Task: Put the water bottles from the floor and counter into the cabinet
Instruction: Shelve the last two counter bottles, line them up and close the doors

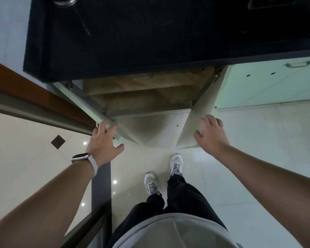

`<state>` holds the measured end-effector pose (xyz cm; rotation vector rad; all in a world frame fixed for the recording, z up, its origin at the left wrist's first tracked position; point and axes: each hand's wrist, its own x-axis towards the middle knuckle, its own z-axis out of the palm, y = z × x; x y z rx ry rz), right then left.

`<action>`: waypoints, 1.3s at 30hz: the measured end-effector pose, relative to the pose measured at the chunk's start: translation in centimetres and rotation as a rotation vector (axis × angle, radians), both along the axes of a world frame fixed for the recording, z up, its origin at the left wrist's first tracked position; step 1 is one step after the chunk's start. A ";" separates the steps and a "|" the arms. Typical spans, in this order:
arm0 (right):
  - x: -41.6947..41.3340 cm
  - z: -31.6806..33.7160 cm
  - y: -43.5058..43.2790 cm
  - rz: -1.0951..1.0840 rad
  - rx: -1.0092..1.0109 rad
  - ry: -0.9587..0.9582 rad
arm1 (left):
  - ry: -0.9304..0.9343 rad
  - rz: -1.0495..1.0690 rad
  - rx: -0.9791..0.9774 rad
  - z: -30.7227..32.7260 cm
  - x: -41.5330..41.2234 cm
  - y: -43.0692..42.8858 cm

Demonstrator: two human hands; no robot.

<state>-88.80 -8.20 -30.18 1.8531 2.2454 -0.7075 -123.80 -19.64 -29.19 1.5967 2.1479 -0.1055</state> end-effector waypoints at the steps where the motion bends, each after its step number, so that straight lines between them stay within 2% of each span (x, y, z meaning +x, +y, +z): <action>1: -0.5 0.1 0.2 0.055 -0.008 0.045 | -0.004 -0.012 -0.001 0.0 0.0 0.4; 6: -2.9 -0.2 1.7 0.350 -0.019 0.101 | 0.026 0.012 0.019 0.3 0.4 3.1; 10: -4.7 -0.4 4.5 0.440 0.081 0.033 | 0.092 0.032 0.024 0.6 1.1 5.7; 15: -5.6 -0.7 8.4 0.583 0.205 -0.105 | 0.225 -0.079 0.075 0.7 2.5 9.5; 22: -8.4 -1.3 12.3 0.653 0.338 -0.042 | 0.333 -0.131 0.268 -0.1 3.0 14.6; 25: -10.0 -1.1 13.9 0.693 0.378 -0.051 | 0.282 -0.081 0.371 0.4 2.9 17.6; 29: -12.1 -0.6 16.2 0.695 0.380 -0.138 | 0.148 -0.273 0.432 0.5 2.5 20.9; 32: -13.3 -0.7 17.0 0.658 0.382 -0.169 | 0.101 -0.370 0.397 -0.1 0.4 20.0; 36: -14.5 -1.0 18.1 0.623 0.387 -0.169 | 0.152 -0.485 0.198 -1.3 -3.3 16.9; 39: -15.5 -0.9 19.2 0.613 0.391 -0.183 | 0.233 -0.494 0.216 -2.0 -5.3 16.5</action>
